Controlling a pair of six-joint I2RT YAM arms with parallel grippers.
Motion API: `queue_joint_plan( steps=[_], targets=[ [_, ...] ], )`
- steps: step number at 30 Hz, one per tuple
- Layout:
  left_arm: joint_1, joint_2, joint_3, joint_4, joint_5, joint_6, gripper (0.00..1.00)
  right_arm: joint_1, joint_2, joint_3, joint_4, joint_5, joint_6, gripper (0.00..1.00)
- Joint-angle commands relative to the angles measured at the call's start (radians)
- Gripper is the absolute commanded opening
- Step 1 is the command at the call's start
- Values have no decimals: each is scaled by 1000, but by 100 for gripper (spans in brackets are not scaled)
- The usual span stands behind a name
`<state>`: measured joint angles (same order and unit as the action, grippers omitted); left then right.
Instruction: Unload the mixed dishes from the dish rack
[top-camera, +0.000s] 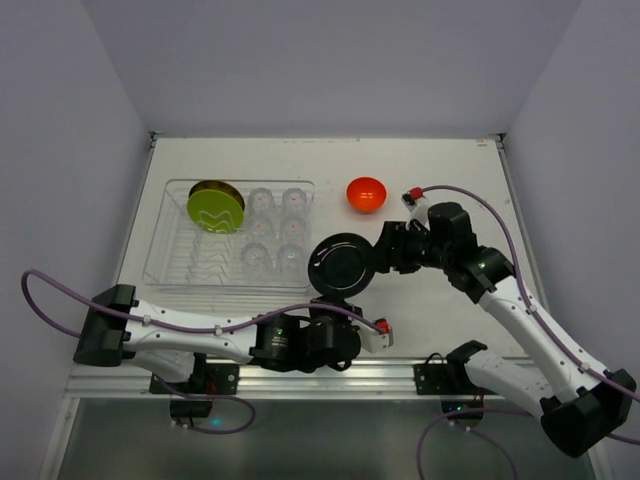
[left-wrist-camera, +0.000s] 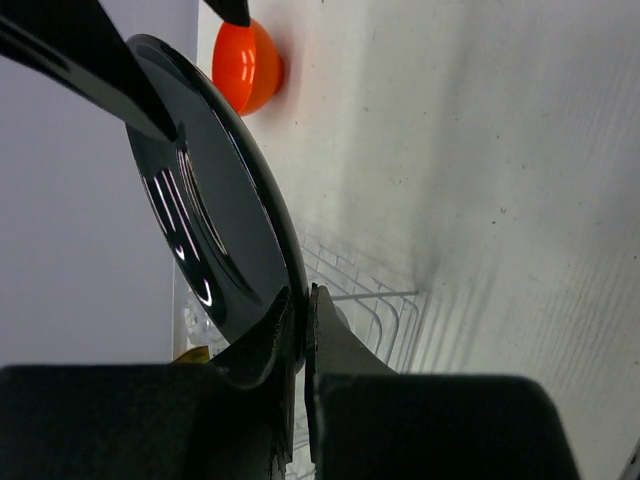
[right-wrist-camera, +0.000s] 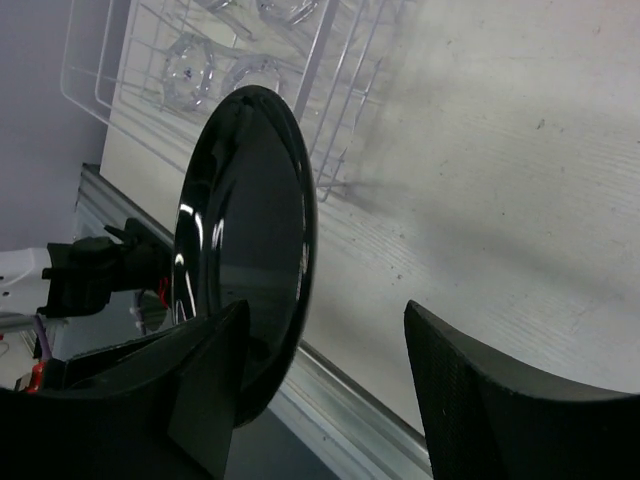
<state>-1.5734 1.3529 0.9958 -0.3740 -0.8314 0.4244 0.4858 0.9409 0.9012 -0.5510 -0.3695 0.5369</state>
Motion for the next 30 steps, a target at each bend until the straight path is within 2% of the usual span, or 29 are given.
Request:
queue_joint_plan(
  steps=[1, 2, 3, 6, 11, 13, 19, 21, 24, 25, 26, 27, 28, 30],
  targets=[
    [-11, 23, -23, 66, -54, 83, 0, 29, 38, -8, 65, -31, -22, 64],
    [-11, 31, -28, 70, -49, 88, 0, 36, 45, -11, 72, -35, -22, 61],
    [-11, 32, -31, 73, -32, 93, 0, 39, 52, -13, 83, -46, -22, 52],
    [-10, 41, -34, 93, -41, 100, 0, 45, 61, -12, 82, -34, -23, 41],
    [-11, 35, -54, 168, -38, 109, 0, 45, 82, -25, 118, -58, -6, 41],
    [-10, 31, -77, 207, -29, 108, 0, 45, 88, -38, 158, -62, 23, 37],
    [-10, 38, -103, 250, -38, 117, 0, 45, 101, -73, 220, -72, 60, 13],
    [-7, 41, -106, 268, -54, 125, 0, 43, 98, -82, 246, -85, 72, 1],
    [12, 54, -99, 279, -74, 111, 0, 33, 59, -133, 334, -69, 129, 0],
    [19, 60, -88, 262, -77, 99, 4, 30, 47, -143, 354, -57, 146, 0],
    [29, 77, -74, 247, -68, 64, 29, 27, 35, -166, 371, -39, 161, 0],
    [47, 81, -34, 184, -51, 42, 44, 13, 13, -173, 391, -1, 190, 0],
    [58, 90, -14, 152, -28, 18, 69, 4, 4, -186, 399, 15, 202, 0],
    [84, 89, 29, 106, 27, -25, 83, -47, -11, -200, 428, 21, 244, 0]
  ],
)
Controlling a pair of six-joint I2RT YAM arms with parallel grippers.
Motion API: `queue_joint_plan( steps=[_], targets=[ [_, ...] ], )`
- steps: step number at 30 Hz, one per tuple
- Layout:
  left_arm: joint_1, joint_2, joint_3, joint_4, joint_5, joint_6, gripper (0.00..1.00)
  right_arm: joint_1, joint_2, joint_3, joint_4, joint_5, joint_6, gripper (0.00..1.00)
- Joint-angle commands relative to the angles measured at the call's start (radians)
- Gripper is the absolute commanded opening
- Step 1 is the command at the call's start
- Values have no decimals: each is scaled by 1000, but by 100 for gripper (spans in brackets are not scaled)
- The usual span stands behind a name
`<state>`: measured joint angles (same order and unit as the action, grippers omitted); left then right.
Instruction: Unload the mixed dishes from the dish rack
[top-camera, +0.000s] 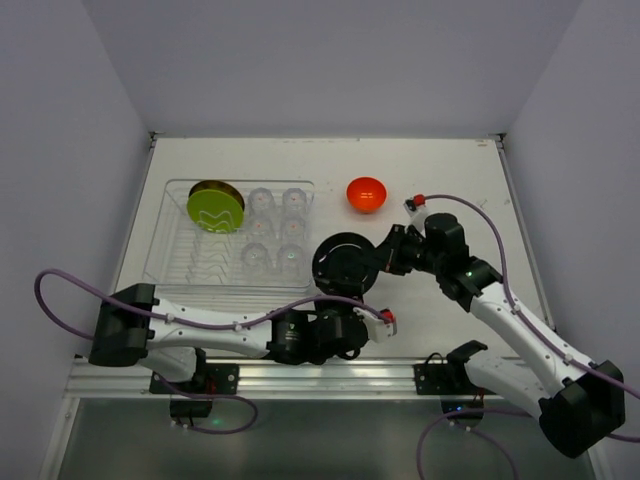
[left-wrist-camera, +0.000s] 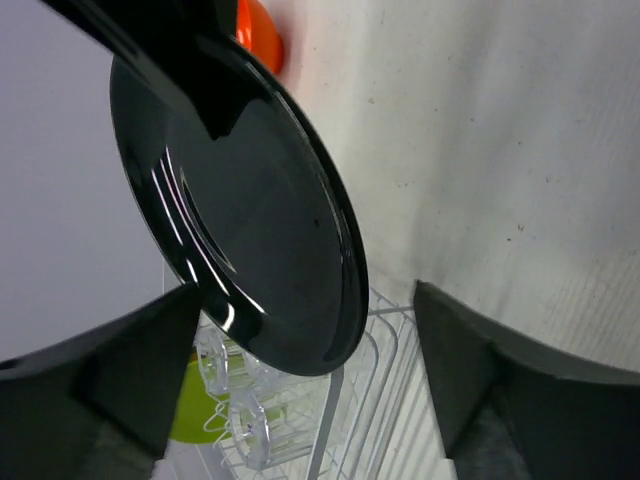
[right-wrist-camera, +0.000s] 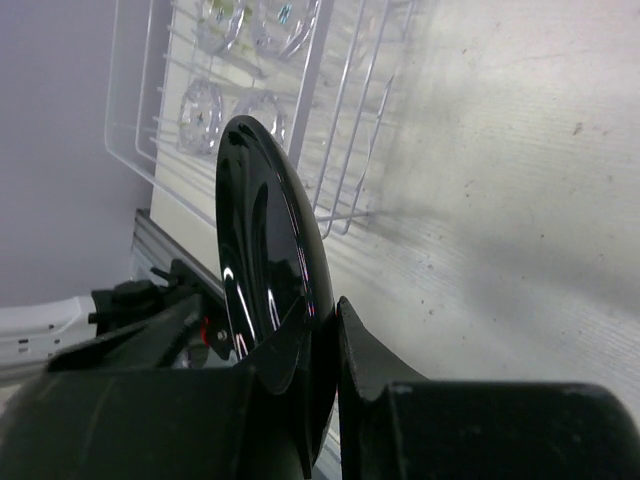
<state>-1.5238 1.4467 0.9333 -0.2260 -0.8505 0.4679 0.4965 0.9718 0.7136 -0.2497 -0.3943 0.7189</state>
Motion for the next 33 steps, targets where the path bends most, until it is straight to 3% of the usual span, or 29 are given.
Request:
queue_joint_plan(
  steps=[1, 10, 13, 17, 22, 27, 33],
  targets=[
    [42, -14, 101, -52, 56, -81, 97, -81, -51, -31, 139, 17, 79, 0],
    [115, -204, 148, -56, 125, -143, 100, -386, -108, -114, 179, 25, 177, 0],
    [235, -252, 227, -64, 188, -215, 100, -553, -94, -160, 253, -63, 232, 0],
    [454, -253, 335, -125, 222, -382, 100, -761, -13, -227, 490, -123, 391, 0],
    [747, -236, 413, -240, 304, -688, 100, -812, 129, -264, 697, -32, 502, 0],
    [840, -284, 421, -361, 301, -814, 100, -814, 327, -195, 734, 122, 508, 0],
    [942, -380, 354, -357, 332, -870, 100, -814, 562, -62, 711, 86, 479, 2]
  ],
)
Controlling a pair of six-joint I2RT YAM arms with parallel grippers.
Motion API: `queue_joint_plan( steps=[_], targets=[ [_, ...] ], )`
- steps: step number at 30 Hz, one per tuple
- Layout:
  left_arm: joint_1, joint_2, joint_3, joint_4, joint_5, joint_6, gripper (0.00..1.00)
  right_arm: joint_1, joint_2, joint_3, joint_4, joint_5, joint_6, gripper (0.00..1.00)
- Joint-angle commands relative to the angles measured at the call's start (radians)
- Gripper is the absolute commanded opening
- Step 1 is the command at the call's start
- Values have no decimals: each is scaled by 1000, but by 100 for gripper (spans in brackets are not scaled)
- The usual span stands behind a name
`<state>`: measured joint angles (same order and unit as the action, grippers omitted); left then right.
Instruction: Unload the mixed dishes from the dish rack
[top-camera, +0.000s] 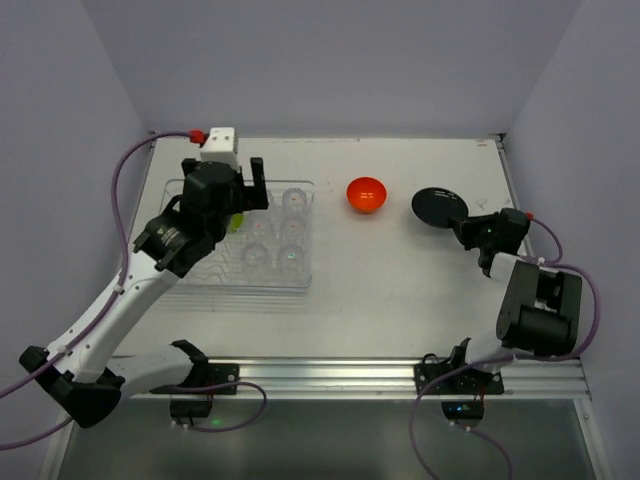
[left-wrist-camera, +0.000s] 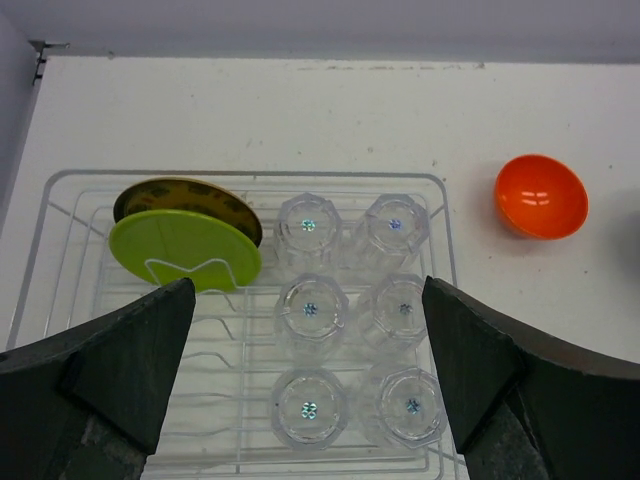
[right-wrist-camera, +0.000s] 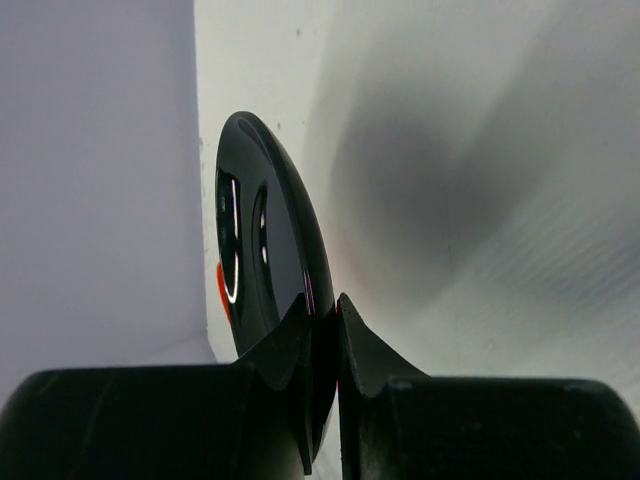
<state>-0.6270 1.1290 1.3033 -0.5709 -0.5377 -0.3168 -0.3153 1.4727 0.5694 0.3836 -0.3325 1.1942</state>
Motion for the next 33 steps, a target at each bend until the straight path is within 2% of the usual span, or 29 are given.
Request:
queue_joint_plan(
  steps=[1, 4, 8, 9, 14, 17, 20, 23, 24, 26, 27, 29, 30, 33],
  targets=[
    [68, -70, -19, -14, 19, -93, 100, -2, 111, 104, 69, 21, -45, 2],
    [82, -100, -32, -27, 2, -74, 100, -2, 170, 228, -110, 36, -168, 4],
    [92, -132, -56, -34, -59, -70, 100, -1, 238, 259, -152, 35, -199, 9],
    [95, -133, -59, -34, -61, -70, 100, 2, 244, 259, -155, 29, -197, 13],
    [119, -121, -87, -29, -31, -111, 100, 5, 262, 291, -247, 16, -209, 19],
    [135, -136, -93, -29, -5, -148, 100, 4, 255, 262, -226, 4, -182, 24],
    [142, -155, -101, -32, 13, -156, 100, 4, 245, 239, -215, 0, -167, 32],
    [144, -167, -78, -70, 10, -174, 100, 4, 218, 221, -218, -14, -150, 46],
    [144, -175, -78, -76, 2, -183, 100, 4, 203, 208, -221, -13, -143, 55],
    [145, -186, -81, -98, -27, -231, 100, 4, 149, 205, -253, 6, -133, 66],
    [145, -187, -79, -106, -33, -257, 100, 4, 132, 217, -274, 13, -134, 77],
    [144, -180, -76, -124, -22, -271, 100, 4, 88, 245, -368, 26, -177, 89],
    [144, -173, -70, -135, 1, -284, 100, 4, 74, 277, -417, 29, -197, 99],
    [144, -143, -10, -251, -4, -397, 100, -1, -4, 293, -501, 16, -219, 99]
  ],
)
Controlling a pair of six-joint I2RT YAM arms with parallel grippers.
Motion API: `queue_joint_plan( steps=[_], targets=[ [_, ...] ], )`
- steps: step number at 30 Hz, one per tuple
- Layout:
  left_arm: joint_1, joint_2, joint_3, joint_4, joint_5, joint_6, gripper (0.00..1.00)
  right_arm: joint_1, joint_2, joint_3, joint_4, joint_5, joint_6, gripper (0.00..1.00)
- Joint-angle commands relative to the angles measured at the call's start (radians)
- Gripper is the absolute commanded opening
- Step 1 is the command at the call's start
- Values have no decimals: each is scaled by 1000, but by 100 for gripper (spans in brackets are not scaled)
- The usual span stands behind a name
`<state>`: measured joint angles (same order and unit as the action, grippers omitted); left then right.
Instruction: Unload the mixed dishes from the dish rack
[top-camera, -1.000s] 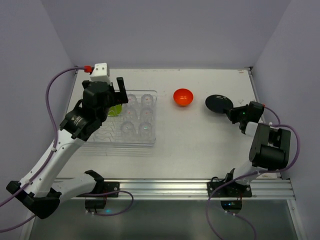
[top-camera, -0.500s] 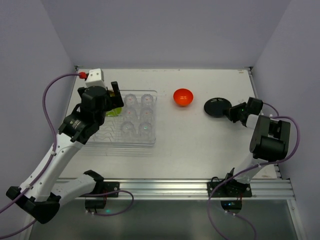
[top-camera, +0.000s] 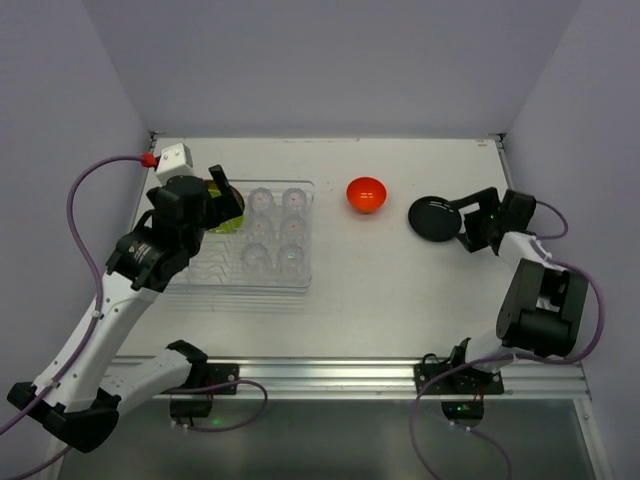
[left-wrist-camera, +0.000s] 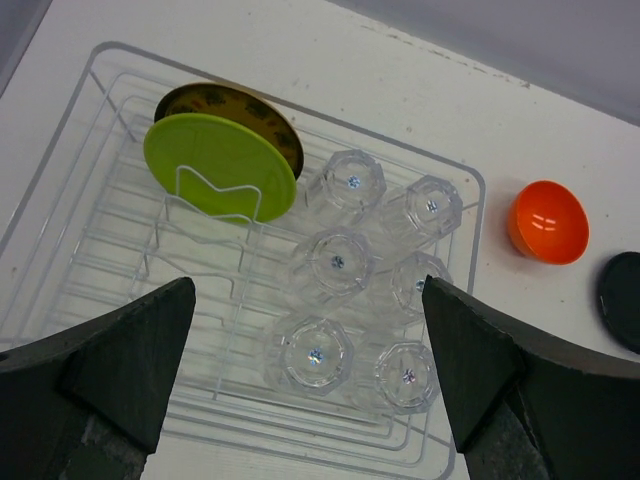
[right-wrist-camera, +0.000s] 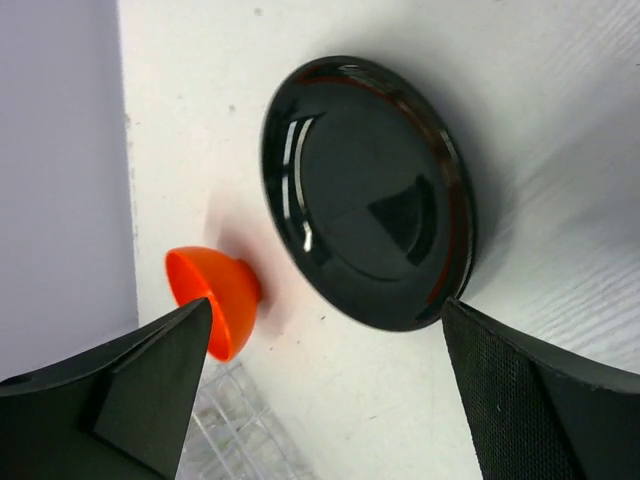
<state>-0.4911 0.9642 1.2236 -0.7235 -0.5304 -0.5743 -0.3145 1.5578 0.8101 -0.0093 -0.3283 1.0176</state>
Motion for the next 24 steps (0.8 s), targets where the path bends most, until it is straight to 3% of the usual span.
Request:
queue_joint_plan(
  steps=[1, 4, 9, 12, 17, 21, 24],
  targets=[
    [8, 28, 85, -125, -23, -178, 100, -1, -119, 46, -136, 21, -37, 99],
    [8, 24, 111, -178, -71, -306, 100, -1, -258, -6, -147, 52, -17, 99],
    [11, 37, 80, -93, -72, -390, 100, 0, -531, -138, -120, -84, -33, 99],
    [57, 132, 166, -129, -103, -478, 100, -1, -689, -244, -61, -167, -57, 99],
    [305, 274, 212, -166, 120, -622, 100, -1, -850, -319, -95, -247, -91, 99],
    [411, 263, 56, 90, 246, -682, 100, -1, -979, -360, -175, -193, -122, 99],
    [463, 313, -1, 136, 322, -736, 100, -1, -1090, -423, -173, -187, -128, 99]
  ],
)
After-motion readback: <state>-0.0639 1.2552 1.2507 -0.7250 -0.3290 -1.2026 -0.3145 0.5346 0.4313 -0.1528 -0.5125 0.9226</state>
